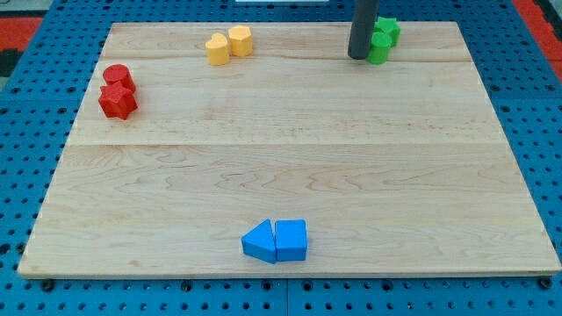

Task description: Move your arm towards the blue cube

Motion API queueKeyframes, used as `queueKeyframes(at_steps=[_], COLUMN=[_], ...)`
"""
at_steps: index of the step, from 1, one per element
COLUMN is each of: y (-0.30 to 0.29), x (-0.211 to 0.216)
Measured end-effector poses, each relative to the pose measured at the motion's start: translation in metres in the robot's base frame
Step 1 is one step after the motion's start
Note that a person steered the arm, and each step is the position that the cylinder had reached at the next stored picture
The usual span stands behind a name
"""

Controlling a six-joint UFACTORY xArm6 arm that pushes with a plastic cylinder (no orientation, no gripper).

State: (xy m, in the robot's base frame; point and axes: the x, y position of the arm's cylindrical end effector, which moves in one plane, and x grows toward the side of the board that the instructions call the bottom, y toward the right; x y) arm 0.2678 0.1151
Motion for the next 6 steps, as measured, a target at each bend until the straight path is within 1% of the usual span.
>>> queueKeyframes(at_steps=[1, 2, 3, 4, 5, 6], y=[-0.001, 0.023, 0.067, 0.095, 0.074, 0.050], x=[0.000, 0.030, 0.088, 0.224, 0.340, 0.351])
